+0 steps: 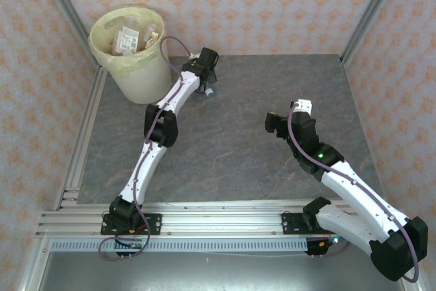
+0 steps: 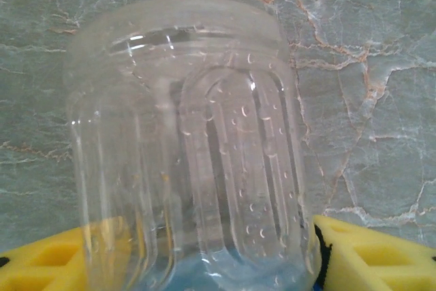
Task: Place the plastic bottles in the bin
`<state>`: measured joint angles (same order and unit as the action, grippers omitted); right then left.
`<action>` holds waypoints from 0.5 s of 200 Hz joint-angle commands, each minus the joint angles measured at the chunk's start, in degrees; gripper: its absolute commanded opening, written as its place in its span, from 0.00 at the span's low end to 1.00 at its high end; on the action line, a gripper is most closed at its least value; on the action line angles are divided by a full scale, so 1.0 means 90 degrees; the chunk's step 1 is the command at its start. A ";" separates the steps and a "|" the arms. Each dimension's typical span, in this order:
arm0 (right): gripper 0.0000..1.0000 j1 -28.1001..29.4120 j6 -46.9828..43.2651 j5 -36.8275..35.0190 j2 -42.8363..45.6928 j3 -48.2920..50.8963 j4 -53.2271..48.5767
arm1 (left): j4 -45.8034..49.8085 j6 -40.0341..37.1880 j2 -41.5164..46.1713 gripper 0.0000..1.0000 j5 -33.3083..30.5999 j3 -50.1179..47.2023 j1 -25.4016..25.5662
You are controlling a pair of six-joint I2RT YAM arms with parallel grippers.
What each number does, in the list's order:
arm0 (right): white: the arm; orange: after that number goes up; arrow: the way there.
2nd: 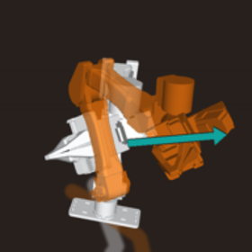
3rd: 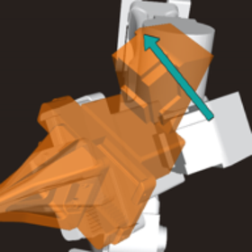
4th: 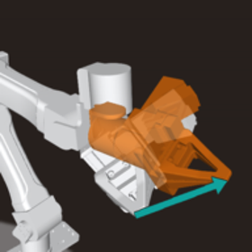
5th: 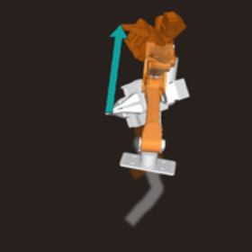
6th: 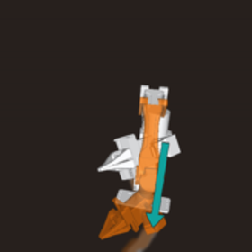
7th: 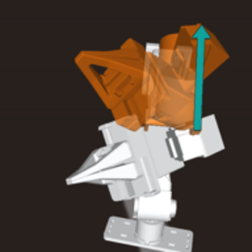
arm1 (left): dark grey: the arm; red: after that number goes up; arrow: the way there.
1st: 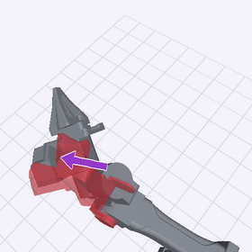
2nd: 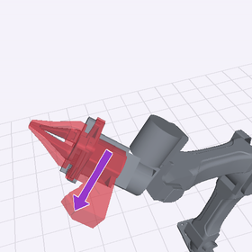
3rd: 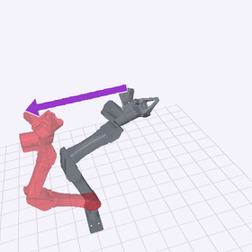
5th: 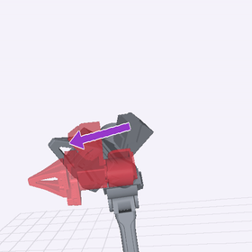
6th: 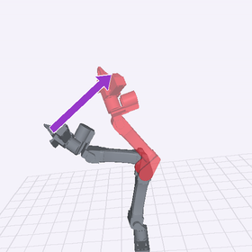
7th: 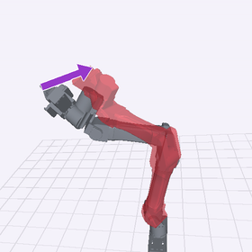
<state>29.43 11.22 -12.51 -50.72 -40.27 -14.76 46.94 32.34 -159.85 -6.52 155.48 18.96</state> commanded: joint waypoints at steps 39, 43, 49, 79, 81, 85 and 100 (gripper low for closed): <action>0.99 -0.0047 0.0105 -0.0162 0.0062 0.0030 -0.0029 | 0.0148 -0.0156 0.0844 0.58 0.0258 -0.0362 -0.0059; 0.99 -0.0047 0.0108 -0.0150 0.0061 0.0018 -0.0038 | 0.0127 -0.0156 0.0903 0.57 0.0257 -0.0418 -0.0057; 0.99 -0.0047 0.0105 -0.0131 0.0059 0.0012 -0.0049 | 0.0087 -0.0243 0.0986 0.57 0.0274 -0.0522 -0.0047; 0.99 -0.0042 0.0072 0.0166 0.0117 0.0021 -0.0038 | 0.0006 -0.0411 0.1518 0.54 0.0366 -0.1084 0.0043; 0.99 -0.0041 0.0052 0.0232 0.0127 0.0031 -0.0027 | -0.0011 -0.0422 0.1569 0.54 0.0369 -0.1143 0.0054; 0.99 -0.0046 0.0030 0.0345 0.0150 0.0057 0.0012 | -0.0051 -0.0450 0.1681 0.53 0.0373 -0.1272 0.0077; 0.99 -0.0047 -0.0068 0.0778 0.0222 0.0172 0.0231 | -0.0275 -0.0610 0.2166 0.53 0.0364 -0.1811 0.0199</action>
<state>29.43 11.53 -10.63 -50.48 -40.14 -14.55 46.81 29.63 -149.29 -3.33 144.24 19.27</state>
